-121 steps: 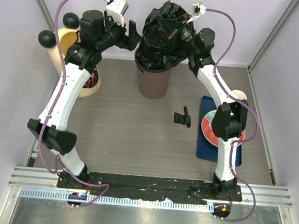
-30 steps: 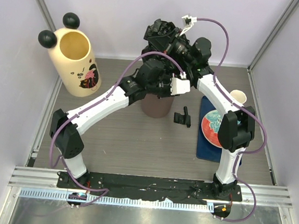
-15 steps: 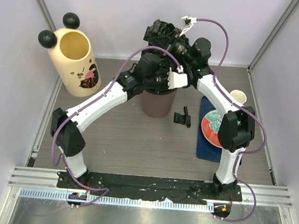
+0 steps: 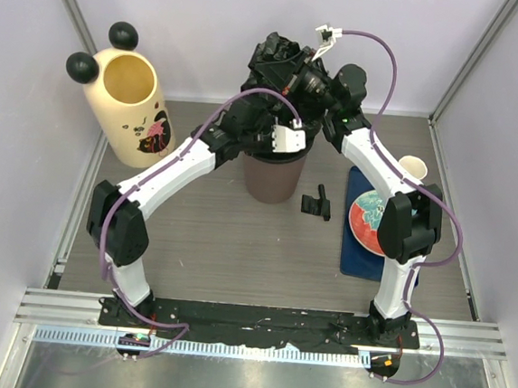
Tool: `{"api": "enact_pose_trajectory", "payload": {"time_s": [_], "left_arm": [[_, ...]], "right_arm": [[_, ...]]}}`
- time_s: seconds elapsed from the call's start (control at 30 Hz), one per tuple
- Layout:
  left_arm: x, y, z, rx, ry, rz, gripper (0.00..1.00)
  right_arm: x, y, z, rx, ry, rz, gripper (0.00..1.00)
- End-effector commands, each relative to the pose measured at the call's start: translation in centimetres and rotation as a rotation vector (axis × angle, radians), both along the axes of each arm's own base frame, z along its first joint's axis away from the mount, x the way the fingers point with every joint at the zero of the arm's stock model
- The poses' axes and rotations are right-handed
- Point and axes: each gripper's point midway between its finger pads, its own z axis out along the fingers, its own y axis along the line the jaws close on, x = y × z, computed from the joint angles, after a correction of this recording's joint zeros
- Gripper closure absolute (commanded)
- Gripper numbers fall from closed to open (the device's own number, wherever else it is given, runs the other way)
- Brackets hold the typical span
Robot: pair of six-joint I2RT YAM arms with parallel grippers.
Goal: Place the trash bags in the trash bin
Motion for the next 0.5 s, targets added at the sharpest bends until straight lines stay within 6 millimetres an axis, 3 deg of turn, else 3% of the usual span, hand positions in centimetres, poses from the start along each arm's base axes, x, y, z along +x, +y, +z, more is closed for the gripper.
{"api": "enact_pose_trajectory", "payload": {"time_s": [0.0, 0.13, 0.2, 0.23, 0.27, 0.3, 0.37, 0.4, 0.47], "left_arm": [[-0.1, -0.3, -2.2, 0.076, 0.043, -0.047, 1.0], [-0.7, -0.3, -3.3, 0.102, 0.077, -0.083, 1.0], [-1.2, -0.3, -2.6, 0.088, 0.083, -0.089, 1.0], [-1.2, -0.7, -1.3, 0.058, 0.069, -0.096, 0.96], [-1.4, -0.7, -0.5, 0.038, 0.069, -0.097, 0.88], [-2.0, -0.8, 1.4, -0.001, 0.051, -0.099, 0.69], [-2.7, -1.2, 3.8, -0.07, 0.026, -0.129, 0.54], [-3.7, -1.1, 6.0, -0.109, -0.005, -0.148, 0.44], [-5.1, -1.4, 8.0, -0.174, -0.026, -0.193, 0.37]], "right_arm": [[-2.2, -0.7, 3.9, 0.046, -0.064, 0.009, 0.99], [-2.0, -0.8, 2.2, 0.035, -0.006, 0.012, 0.99], [-1.8, -0.9, 1.3, 0.031, 0.018, 0.015, 0.99], [-1.7, -0.9, 1.2, 0.031, 0.021, 0.012, 0.99], [-1.6, -0.9, 1.0, 0.03, 0.027, 0.015, 0.99], [-1.5, -1.0, 1.0, 0.034, 0.033, 0.016, 0.99], [-1.3, -1.0, 0.9, 0.038, 0.03, 0.017, 0.99], [-1.3, -1.1, 1.3, 0.041, 0.024, 0.018, 0.99], [-1.1, -1.4, 1.7, 0.047, 0.013, 0.013, 0.99]]}}
